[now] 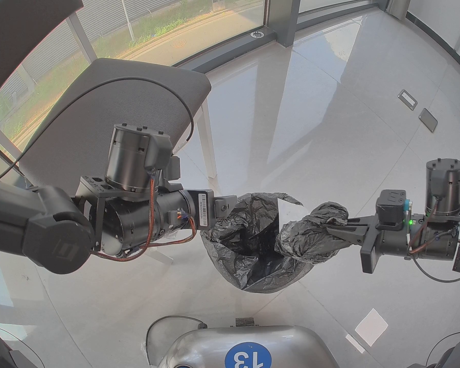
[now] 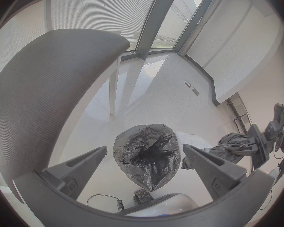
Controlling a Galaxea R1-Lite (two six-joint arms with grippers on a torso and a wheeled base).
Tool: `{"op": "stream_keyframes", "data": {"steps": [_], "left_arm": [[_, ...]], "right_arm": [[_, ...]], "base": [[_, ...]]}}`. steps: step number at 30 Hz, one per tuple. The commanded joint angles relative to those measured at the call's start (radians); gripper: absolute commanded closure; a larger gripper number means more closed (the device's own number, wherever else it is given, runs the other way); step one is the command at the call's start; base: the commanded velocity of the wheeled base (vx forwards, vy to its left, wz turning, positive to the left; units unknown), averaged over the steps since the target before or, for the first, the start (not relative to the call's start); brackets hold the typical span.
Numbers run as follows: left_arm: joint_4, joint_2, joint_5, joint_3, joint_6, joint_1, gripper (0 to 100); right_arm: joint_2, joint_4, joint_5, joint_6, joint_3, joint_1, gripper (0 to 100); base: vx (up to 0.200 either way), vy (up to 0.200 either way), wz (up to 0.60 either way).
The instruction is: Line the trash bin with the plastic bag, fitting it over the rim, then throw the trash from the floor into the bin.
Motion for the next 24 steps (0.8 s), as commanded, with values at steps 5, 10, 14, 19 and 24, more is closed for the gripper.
{"op": "stream_keyframes", "data": {"steps": [5,10,14,19,24], "left_arm": [[-0.002,-0.035,0.001,0.028,0.013,0.001,0],[-0.002,-0.051,0.001,0.056,0.013,0.007,0],[-0.003,-0.069,0.001,0.068,0.013,0.027,0],[-0.003,-0.104,0.001,0.097,0.018,0.053,0],[-0.003,-0.156,0.001,0.154,0.042,0.085,0]], "right_arm": [[0.250,-0.001,0.001,0.001,-0.128,0.030,100],[0.368,-0.004,0.001,0.004,-0.172,0.028,100],[0.468,-0.004,0.001,0.033,-0.247,0.028,100],[0.603,-0.001,0.001,0.036,-0.376,0.022,100],[0.698,0.019,0.001,0.036,-0.479,0.023,100]], "base": [[0.000,0.000,0.00],[0.000,0.000,0.00],[0.000,0.000,0.00],[0.000,0.000,0.00],[0.000,0.000,0.00]]}}
